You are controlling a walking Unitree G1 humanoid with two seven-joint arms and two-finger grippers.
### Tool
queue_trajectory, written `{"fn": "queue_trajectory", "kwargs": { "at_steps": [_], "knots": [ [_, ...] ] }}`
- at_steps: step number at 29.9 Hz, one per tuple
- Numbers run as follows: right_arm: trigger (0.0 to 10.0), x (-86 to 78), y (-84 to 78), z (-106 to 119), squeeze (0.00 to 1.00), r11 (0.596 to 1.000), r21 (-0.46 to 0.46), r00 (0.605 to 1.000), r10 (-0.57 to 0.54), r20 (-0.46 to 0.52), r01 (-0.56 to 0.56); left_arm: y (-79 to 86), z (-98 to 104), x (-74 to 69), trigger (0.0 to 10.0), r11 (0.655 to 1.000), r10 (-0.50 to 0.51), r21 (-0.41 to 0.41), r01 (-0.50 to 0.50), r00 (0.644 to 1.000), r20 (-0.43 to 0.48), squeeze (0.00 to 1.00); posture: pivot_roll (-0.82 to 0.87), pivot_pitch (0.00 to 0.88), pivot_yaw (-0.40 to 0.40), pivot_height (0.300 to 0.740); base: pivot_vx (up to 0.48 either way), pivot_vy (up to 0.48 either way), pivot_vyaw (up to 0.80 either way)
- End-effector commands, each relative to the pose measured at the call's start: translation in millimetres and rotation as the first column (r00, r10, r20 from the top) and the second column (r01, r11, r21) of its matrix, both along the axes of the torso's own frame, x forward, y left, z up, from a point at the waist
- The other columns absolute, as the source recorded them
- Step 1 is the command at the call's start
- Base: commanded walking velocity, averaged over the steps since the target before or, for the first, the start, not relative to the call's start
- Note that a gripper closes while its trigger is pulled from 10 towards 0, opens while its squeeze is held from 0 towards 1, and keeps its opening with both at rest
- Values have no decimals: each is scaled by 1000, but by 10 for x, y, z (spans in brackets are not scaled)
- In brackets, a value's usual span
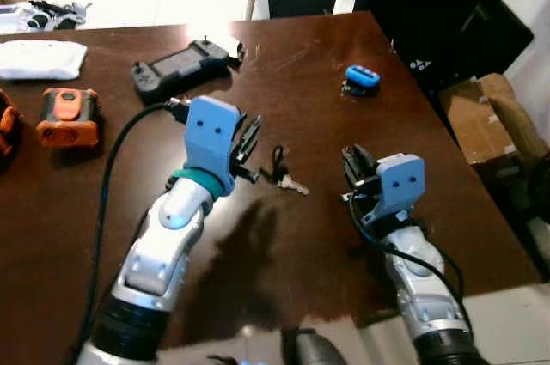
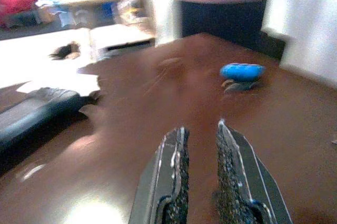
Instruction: Hang keys on a hook
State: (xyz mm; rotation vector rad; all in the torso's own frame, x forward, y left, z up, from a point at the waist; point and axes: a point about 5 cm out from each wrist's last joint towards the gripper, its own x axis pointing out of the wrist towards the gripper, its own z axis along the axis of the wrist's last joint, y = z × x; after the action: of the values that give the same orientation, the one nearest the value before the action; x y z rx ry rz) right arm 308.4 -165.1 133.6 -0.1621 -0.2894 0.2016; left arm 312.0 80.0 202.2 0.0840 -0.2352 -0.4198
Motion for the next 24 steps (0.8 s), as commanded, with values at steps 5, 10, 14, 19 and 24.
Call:
{"fn": "queue_trajectory", "kwargs": {
  "at_steps": [5,10,14,19,24],
  "knots": [
    [10000,-26,32,-64,0,1000,2,1000,4,-22,-4,72,-261,-25,10000,997,4,80,3,996,-88,0,-111,136,51,740,0,0,0],
    [10000,-47,-5,-139,0,1000,-2,999,-12,-46,12,92,-579,-151,10000,951,-115,261,165,974,-197,0,-105,140,54,740,0,0,0],
    [10000,-52,-61,-170,0,999,-10,998,-32,-58,31,107,-821,-337,10000,917,-221,242,318,908,-355,0,-110,143,59,740,0,0,0],
    [10000,-53,-136,-178,0,998,-16,996,-56,-63,55,44,-795,-407,10000,932,-310,40,360,851,-424,0,-111,146,60,740,0,0,0],
    [10000,-57,-166,-195,0,998,-21,996,-64,-69,63,-22,-745,-370,10000,937,-320,-5,349,853,-411,0,-112,148,57,740,0,0,0]
  ]
}}
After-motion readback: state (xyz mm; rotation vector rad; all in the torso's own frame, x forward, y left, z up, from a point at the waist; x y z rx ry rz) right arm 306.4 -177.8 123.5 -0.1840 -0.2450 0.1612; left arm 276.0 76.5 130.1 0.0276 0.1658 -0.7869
